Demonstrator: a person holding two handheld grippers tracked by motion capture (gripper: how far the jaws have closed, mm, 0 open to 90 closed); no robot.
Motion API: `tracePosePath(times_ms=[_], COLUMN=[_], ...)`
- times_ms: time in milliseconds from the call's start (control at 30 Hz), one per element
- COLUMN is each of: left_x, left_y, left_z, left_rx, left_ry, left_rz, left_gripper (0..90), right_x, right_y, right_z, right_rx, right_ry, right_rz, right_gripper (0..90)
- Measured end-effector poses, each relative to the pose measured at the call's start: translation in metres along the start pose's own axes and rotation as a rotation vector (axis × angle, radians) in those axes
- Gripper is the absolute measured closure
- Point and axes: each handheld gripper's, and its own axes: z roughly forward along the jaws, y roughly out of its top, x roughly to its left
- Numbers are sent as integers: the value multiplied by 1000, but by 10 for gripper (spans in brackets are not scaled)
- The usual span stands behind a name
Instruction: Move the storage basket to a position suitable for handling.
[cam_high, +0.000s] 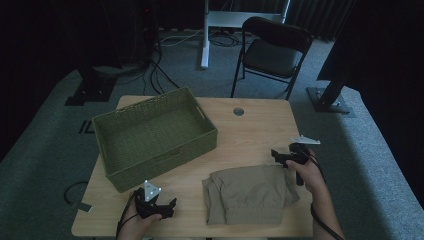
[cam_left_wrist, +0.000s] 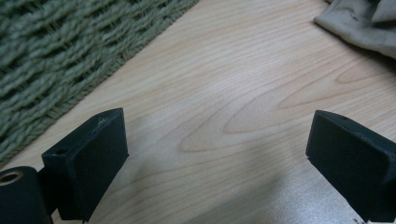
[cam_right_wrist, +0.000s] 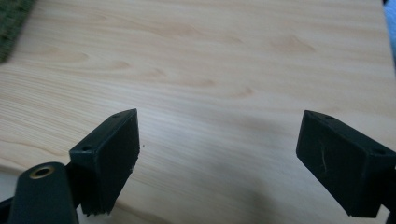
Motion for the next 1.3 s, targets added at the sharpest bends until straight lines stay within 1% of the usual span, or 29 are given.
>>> tracePosePath(times_ms=[33,67,200,233,267,300,333,367,400,433,500,533,567,633,767,800,833,867,900,933,967,1033,1100,1200,1233,1267,1300], left_x=[0,1,2,2,3,3,3,4,4,4,4,5,6,7,13,14,16,17,19,20,22,25,29,35,39,41,43], left_y=[2,4,11,11,13,14,16,17,18,19,22,23,25,28,34,36,37,38,40,41,43,47,50,56,58,59,60], left_z=[-2,-4,-10,-10,-12,-13,-13,-14,-15,-16,-18,-19,-21,-24,-30,-32,-33,-35,-37,-39,-41,-46,-51,-58,-63,-64,-66], left_rx=[-12,-20,-43,-43,-46,-50,-49,-52,-57,-60,-72,-77,-85,-100,-120,-125,-129,-137,-143,-149,-154,-172,-188,-214,-229,-235,-243], left_ry=[0,1,5,5,5,8,13,14,14,14,17,18,18,27,43,46,51,56,60,60,67,78,92,107,121,128,135], left_rz=[-9,-10,-15,-15,-10,-10,-3,-5,-9,-8,-8,-8,-9,-12,-15,-17,-14,-17,-18,-23,-24,-24,-27,-35,-40,-41,-45], left_gripper=[63,63,63,63,63,63,63,63,64,64,64,64,64,64,64,63,63,64,64,64,64,64,64,64,64,63,64], right_x=[3,7,16,16,23,23,28,28,34,34,40,45,45,51,63,68,68,74,74,80,80,86,94,103,106,113,115], right_y=[3,8,19,19,27,27,32,32,38,38,44,50,50,56,64,68,68,72,72,77,77,82,87,92,94,97,98], right_z=[0,-1,0,0,1,1,1,1,1,1,1,1,1,1,2,3,3,4,4,6,6,8,10,13,14,15,16], right_rx=[-4,-9,-19,-19,-31,-31,-53,-53,-64,-64,-70,-76,-76,-82,-88,-92,-92,-92,-92,-95,-95,-96,-96,-99,-99,-103,-103], right_ry=[9,20,38,38,51,51,74,74,88,88,95,102,102,111,126,131,131,138,138,145,145,151,158,166,172,180,183], right_rz=[-1,-11,-17,-17,-18,-18,6,6,-3,-3,-4,-5,-5,-14,-31,-38,-38,-47,-47,-57,-57,-70,-90,-107,-113,-119,-123], right_gripper=[131,131,136,136,135,135,135,135,136,136,137,137,137,137,137,137,137,137,137,139,139,142,148,149,149,149,149])
